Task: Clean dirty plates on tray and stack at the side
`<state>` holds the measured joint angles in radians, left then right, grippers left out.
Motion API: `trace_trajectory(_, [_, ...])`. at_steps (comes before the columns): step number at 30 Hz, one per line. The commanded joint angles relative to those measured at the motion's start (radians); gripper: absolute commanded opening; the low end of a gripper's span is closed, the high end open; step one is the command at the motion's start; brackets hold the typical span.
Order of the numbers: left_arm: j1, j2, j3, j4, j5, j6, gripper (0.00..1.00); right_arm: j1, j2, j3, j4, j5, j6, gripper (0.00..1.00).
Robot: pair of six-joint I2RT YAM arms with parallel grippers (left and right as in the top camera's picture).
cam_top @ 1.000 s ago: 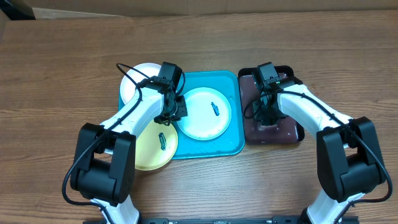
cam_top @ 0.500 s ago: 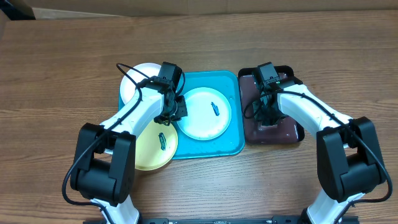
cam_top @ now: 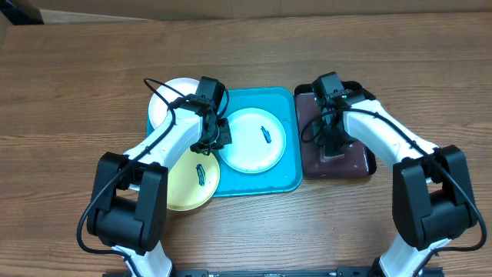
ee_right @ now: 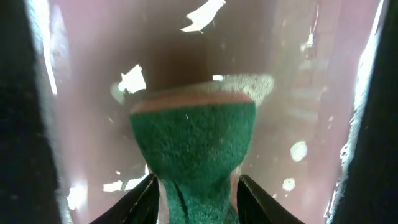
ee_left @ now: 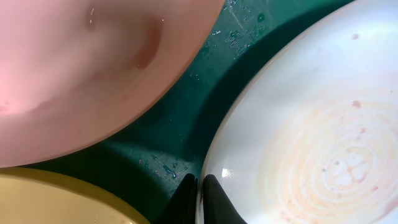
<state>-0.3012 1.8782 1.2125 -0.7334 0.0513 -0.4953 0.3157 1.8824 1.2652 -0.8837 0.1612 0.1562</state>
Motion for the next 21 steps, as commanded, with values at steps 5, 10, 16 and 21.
trace_trajectory(5, [-0.002, 0.014, 0.006, 0.000, 0.001, 0.001, 0.08, -0.003, -0.008, 0.022, -0.012, 0.002, 0.000, 0.43])
trace_trajectory(10, [-0.002, 0.015, 0.006, 0.000, 0.001, 0.001, 0.09, -0.003, -0.008, 0.003, -0.007, 0.002, 0.000, 0.44])
trace_trajectory(16, [-0.002, 0.014, 0.006, 0.000, 0.001, 0.001, 0.09, -0.003, -0.008, -0.006, 0.000, 0.002, 0.000, 0.43])
trace_trajectory(21, [-0.002, 0.015, 0.006, 0.000, 0.001, 0.001, 0.09, -0.003, -0.008, -0.024, 0.027, -0.006, 0.000, 0.44])
